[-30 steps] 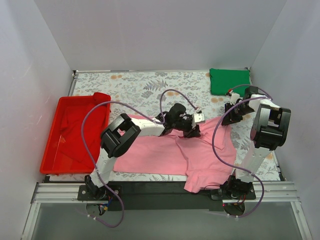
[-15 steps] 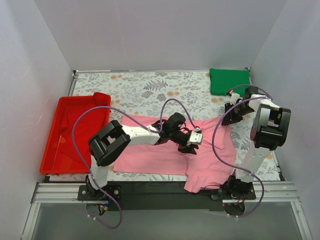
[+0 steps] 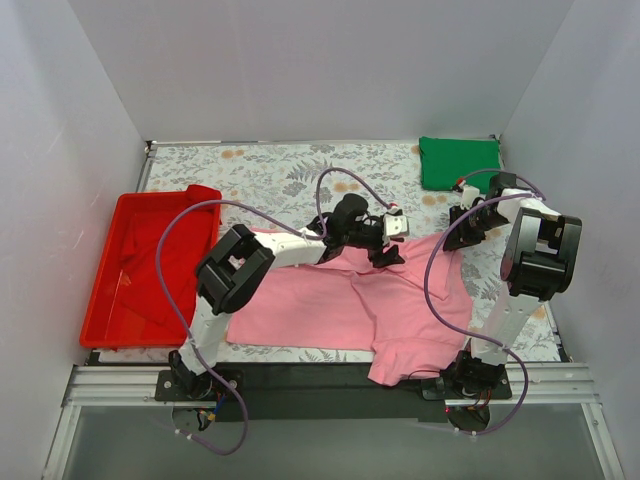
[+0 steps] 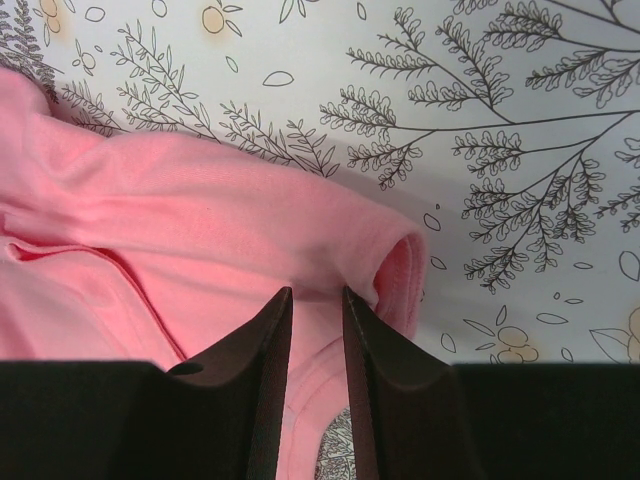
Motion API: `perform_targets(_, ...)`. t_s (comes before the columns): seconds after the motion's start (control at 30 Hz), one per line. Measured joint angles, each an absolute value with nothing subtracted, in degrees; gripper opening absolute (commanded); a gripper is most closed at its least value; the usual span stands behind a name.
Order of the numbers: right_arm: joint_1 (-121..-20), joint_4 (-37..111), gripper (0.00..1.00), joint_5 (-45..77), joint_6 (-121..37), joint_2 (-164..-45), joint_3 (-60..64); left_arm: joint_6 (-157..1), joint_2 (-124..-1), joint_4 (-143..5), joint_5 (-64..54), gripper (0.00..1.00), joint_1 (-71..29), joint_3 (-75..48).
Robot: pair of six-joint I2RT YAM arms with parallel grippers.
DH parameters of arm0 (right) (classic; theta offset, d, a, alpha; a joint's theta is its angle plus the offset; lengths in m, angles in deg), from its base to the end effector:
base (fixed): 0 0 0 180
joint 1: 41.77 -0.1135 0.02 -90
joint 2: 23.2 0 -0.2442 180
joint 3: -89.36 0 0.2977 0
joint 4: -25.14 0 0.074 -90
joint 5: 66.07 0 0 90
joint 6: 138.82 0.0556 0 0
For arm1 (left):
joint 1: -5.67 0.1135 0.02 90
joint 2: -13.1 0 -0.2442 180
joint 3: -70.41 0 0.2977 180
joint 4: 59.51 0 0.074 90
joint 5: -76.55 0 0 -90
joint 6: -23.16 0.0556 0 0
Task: Fold and stack the t-shirts
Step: Fold the tshirt
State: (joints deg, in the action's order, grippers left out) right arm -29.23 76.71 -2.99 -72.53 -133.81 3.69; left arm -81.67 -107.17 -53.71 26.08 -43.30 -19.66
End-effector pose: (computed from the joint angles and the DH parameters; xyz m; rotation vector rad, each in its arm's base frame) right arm 0.4005 -0.0633 0.0964 -0.3424 2.7080 0.5202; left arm 0.3060 -0.4056 0.1264 1.0907 1.8809 -1.3676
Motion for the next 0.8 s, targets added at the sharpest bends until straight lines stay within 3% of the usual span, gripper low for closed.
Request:
perform_targets(0.23, -29.23, 76.71, 0.34, -2.99, -72.57, -133.81, 3.69, -84.18, -113.05, -54.45, 24.86, 0.57, -43.22, -23.68)
perform_targets(0.4, -29.23, 76.71, 0.34, -2.97, -72.57, -133.81, 3.69, -84.84, -115.28, -55.87, 25.05, 0.47, -43.22, -25.41)
perform_targets(0.47, -29.23, 76.71, 0.34, -2.97, -72.57, -133.81, 3.69, -85.14, -116.13, -56.50, 25.10, 0.36, -43.22, -26.39)
perform_targets(0.5, -29.23, 76.71, 0.34, -2.97, -72.57, -133.81, 3.69, -85.21, -116.24, -56.83, 25.14, 0.24, -43.20, -26.48)
perform_targets(0.6, -29.23, 76.74, 0.34, -2.97, -72.59, -133.81, 3.69, -85.27, -116.24, -57.53, 25.95, 0.01, -43.20, -26.48)
perform_targets(0.8, -29.23, 76.71, 0.34, -2.95, -72.57, -133.81, 3.69, -84.16, -115.39, -58.47, 29.47, 0.00, -43.22, -25.19)
